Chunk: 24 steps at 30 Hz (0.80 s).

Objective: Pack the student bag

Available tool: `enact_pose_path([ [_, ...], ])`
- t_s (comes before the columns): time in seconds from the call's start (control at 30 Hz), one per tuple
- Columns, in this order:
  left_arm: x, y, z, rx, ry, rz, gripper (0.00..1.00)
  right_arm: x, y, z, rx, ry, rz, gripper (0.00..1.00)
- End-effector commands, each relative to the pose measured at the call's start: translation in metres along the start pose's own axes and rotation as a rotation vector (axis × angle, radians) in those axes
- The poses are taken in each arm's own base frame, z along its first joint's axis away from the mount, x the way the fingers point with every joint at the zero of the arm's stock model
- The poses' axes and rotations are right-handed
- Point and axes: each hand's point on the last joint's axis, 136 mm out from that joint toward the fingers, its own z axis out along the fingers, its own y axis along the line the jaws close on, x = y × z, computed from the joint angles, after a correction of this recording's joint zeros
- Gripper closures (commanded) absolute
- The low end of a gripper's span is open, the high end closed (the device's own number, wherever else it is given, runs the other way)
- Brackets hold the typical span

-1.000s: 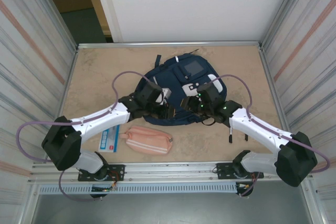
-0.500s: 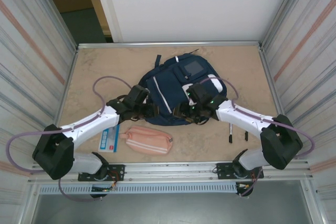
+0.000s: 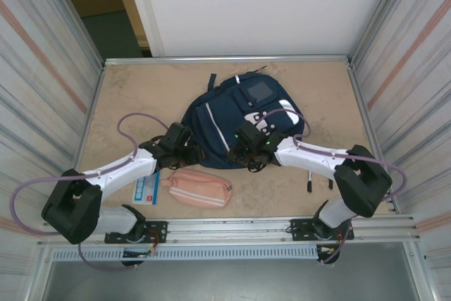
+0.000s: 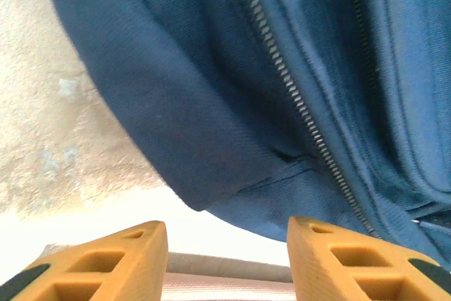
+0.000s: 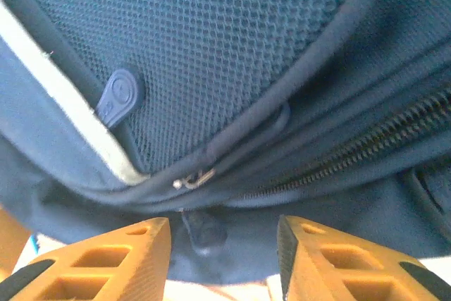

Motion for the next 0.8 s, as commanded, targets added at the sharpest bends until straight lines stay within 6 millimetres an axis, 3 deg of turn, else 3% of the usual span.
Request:
enact_pose_path([
  [0.0, -0.005, 0.001, -0.007, 0.031, -0.040, -0.026, 0.52, -0.004, 0.008, 0.005, 0.028, -0.046, -0.123, 0.58],
  [0.13, -0.003, 0.008, -0.008, 0.028, -0.039, -0.045, 0.52, 0.002, 0.018, 0.014, 0.012, -0.026, -0.181, 0.58],
  [0.43, 0.003, 0.017, -0.010, 0.033, -0.034, -0.072, 0.52, 0.005, 0.011, 0.029, 0.057, -0.030, -0.286, 0.64],
  [0.77, 0.002, 0.022, -0.013, 0.033, -0.035, -0.086, 0.51, 0.011, 0.011, 0.036, 0.025, -0.015, -0.352, 0.79],
])
